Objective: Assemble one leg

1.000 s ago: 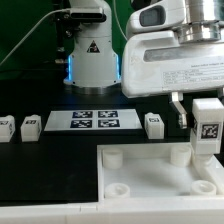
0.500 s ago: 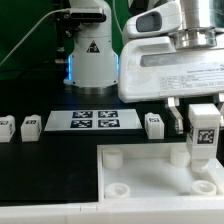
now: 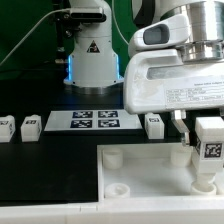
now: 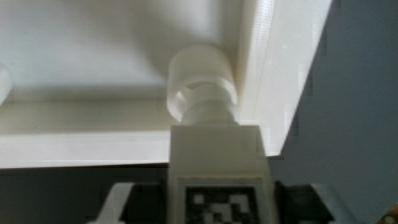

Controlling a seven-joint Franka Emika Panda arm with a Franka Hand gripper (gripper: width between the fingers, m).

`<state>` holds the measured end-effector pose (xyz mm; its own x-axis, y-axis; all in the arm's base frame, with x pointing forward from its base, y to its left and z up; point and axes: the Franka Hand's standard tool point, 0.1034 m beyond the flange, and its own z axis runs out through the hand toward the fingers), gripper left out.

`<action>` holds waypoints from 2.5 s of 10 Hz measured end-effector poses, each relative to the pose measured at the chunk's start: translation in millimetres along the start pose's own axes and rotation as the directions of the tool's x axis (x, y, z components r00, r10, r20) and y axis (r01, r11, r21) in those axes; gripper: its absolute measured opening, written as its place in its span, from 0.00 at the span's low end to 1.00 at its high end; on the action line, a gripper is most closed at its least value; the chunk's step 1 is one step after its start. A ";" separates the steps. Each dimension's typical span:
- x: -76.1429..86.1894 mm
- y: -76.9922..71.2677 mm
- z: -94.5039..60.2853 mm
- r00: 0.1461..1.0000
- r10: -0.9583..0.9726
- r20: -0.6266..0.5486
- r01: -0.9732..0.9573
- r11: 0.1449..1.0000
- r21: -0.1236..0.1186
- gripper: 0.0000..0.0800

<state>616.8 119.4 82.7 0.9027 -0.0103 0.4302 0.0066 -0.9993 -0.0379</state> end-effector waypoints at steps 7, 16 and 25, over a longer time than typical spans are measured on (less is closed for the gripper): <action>-8.1 -0.4 15.8 0.998 0.017 -0.065 -0.017 1.000 -0.004 0.36; -11.7 -0.3 14.6 0.987 0.075 -0.142 -0.078 0.997 -0.017 0.78; -11.7 -0.3 14.6 0.987 0.070 -0.142 -0.074 0.997 -0.018 0.81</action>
Offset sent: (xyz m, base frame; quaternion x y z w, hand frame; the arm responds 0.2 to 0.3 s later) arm 0.0055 0.0054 -0.0166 0.0024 0.0144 0.0124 0.9998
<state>612.6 120.4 64.5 0.8308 -0.0857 0.5499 -0.0675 -0.9963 -0.0532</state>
